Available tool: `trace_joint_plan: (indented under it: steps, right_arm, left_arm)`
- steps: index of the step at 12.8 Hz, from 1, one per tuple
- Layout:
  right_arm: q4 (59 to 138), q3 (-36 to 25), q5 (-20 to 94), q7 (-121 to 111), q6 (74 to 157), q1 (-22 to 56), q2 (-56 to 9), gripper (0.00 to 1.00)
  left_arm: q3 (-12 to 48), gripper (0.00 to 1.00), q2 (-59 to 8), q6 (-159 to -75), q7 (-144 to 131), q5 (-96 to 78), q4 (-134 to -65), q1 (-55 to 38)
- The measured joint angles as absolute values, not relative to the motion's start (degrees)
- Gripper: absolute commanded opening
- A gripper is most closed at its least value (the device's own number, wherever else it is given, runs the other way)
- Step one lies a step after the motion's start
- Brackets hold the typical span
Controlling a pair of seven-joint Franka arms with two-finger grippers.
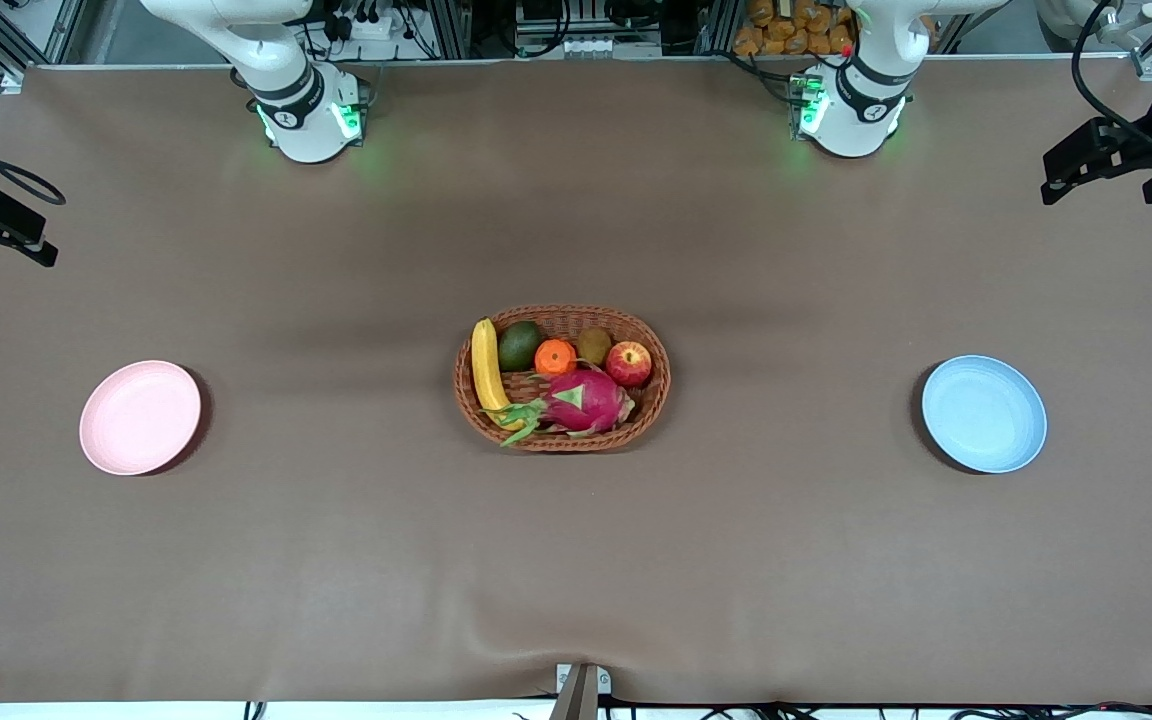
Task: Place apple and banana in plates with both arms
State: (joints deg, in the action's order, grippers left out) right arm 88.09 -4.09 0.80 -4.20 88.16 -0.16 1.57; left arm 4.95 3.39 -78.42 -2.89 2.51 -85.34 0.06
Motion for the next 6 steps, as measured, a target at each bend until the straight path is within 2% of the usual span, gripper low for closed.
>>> trace_joint_plan:
  steps: [6]
  right_arm:
    - [88.09, -4.08, 0.80, -4.20, 88.15, -0.16, 1.57, 1.00]
  left_arm:
    - [4.95, 1.00, 3.39, -78.42, -2.89, 2.51, -84.54, 0.07]
